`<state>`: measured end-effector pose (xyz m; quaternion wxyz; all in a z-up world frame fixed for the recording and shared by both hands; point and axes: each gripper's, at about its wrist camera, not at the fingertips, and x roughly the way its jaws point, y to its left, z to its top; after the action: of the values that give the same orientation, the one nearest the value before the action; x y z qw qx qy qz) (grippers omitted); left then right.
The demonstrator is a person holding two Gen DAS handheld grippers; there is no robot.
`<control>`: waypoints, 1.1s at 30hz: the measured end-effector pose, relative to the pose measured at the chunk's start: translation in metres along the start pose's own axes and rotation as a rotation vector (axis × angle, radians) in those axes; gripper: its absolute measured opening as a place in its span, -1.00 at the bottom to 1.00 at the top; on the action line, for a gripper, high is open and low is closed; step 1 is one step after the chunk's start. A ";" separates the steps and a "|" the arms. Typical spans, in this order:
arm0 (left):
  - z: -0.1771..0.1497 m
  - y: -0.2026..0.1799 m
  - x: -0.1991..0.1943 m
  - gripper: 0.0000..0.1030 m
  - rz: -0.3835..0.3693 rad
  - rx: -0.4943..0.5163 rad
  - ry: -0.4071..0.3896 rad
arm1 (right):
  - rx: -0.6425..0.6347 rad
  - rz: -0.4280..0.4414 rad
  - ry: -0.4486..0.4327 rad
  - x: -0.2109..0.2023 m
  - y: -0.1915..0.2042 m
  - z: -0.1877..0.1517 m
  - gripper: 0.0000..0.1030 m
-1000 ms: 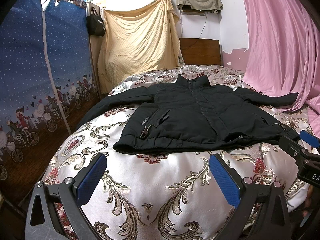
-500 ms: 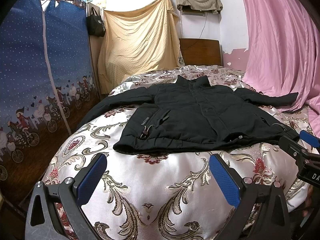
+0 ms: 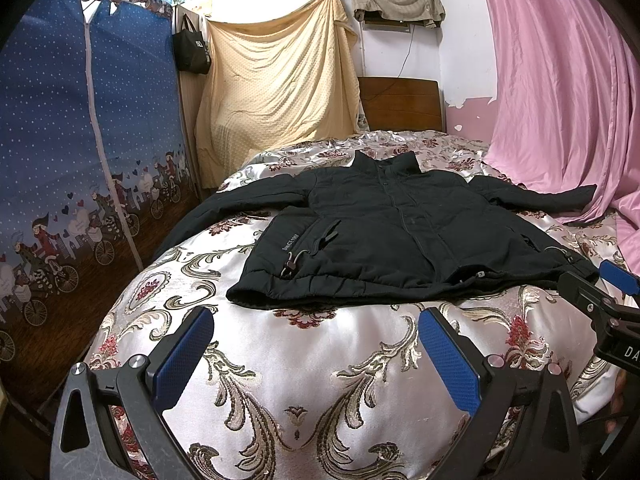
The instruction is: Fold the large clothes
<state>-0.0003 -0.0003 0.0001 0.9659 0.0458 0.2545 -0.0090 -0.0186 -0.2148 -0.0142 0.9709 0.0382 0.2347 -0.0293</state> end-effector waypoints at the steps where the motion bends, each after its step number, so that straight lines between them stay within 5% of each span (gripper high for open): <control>1: 0.000 0.000 0.000 1.00 0.000 0.001 0.000 | 0.000 0.000 0.000 0.000 0.000 0.000 0.98; 22: 0.002 0.001 0.006 1.00 0.001 0.001 0.040 | 0.003 -0.005 0.024 0.002 0.000 0.001 0.98; 28: 0.018 0.001 0.028 1.00 -0.058 0.008 0.146 | -0.029 -0.103 0.161 0.023 -0.002 0.014 0.98; 33: 0.046 -0.010 0.053 1.00 -0.088 0.060 0.169 | -0.038 -0.181 0.174 0.032 -0.017 0.037 0.98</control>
<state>0.0681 -0.0140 0.0135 0.9379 0.0641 0.3366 -0.0553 0.0252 -0.2357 0.0027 0.9408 0.0008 0.3209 -0.1087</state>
